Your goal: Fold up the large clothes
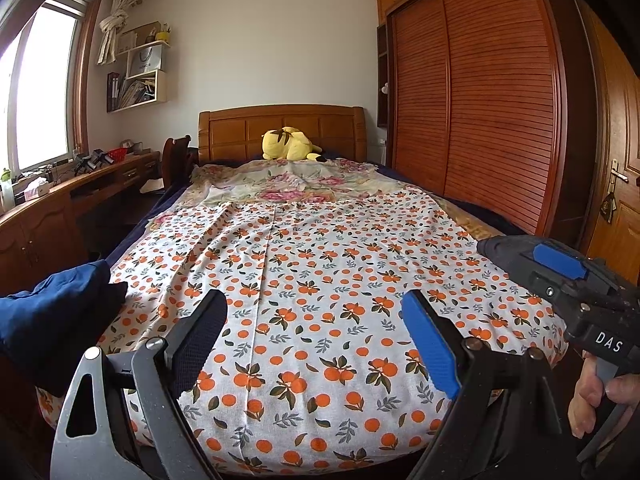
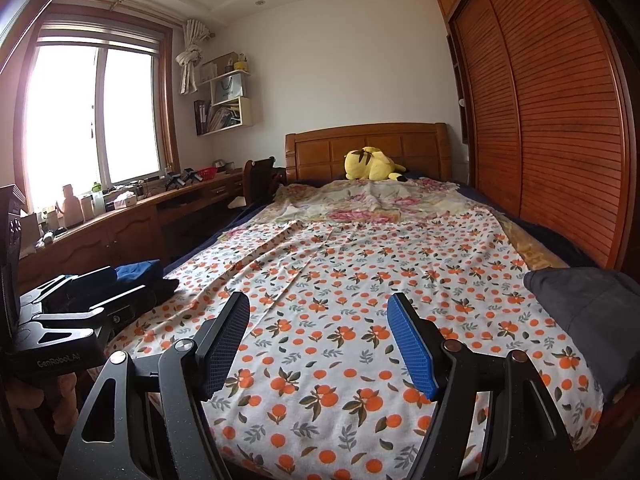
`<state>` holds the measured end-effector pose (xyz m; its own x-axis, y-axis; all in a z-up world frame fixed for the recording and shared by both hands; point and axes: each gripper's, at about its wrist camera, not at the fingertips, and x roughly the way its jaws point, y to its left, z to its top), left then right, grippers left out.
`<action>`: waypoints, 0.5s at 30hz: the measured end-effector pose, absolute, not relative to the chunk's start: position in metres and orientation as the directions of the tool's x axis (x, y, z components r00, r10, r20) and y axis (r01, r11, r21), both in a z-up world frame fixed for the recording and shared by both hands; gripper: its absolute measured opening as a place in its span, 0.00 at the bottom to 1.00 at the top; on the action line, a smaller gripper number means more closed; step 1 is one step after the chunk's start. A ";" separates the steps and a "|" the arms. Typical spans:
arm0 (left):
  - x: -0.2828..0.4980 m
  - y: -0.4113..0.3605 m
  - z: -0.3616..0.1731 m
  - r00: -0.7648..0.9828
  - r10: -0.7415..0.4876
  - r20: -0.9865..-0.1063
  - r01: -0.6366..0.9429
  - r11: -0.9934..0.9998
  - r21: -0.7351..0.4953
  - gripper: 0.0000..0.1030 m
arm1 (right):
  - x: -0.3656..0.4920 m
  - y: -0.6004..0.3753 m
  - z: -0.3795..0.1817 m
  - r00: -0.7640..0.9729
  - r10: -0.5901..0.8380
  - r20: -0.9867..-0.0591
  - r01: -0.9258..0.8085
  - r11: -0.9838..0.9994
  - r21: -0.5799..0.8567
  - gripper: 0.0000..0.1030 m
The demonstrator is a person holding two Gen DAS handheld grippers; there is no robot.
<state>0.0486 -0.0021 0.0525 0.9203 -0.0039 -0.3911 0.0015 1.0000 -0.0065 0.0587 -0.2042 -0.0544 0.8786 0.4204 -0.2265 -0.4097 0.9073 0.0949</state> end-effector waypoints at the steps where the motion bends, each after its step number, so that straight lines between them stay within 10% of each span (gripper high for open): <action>1: 0.048 -0.002 0.053 0.921 -0.004 -0.389 0.002 1.000 -0.006 0.87 | 0.059 -0.204 -0.054 0.879 0.420 -0.226 -0.409 0.907 0.095 0.71; 15: 0.046 -0.004 0.053 0.923 -0.005 -0.385 0.003 1.000 -0.005 0.87 | 0.059 -0.205 -0.054 0.878 0.422 -0.225 -0.412 0.906 0.093 0.71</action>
<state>0.0456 -0.0038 0.0530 0.9228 -0.0051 -0.3852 0.0033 1.0000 -0.0052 0.0587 -0.2047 -0.0540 0.8781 0.4225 -0.2245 -0.4121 0.9063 0.0934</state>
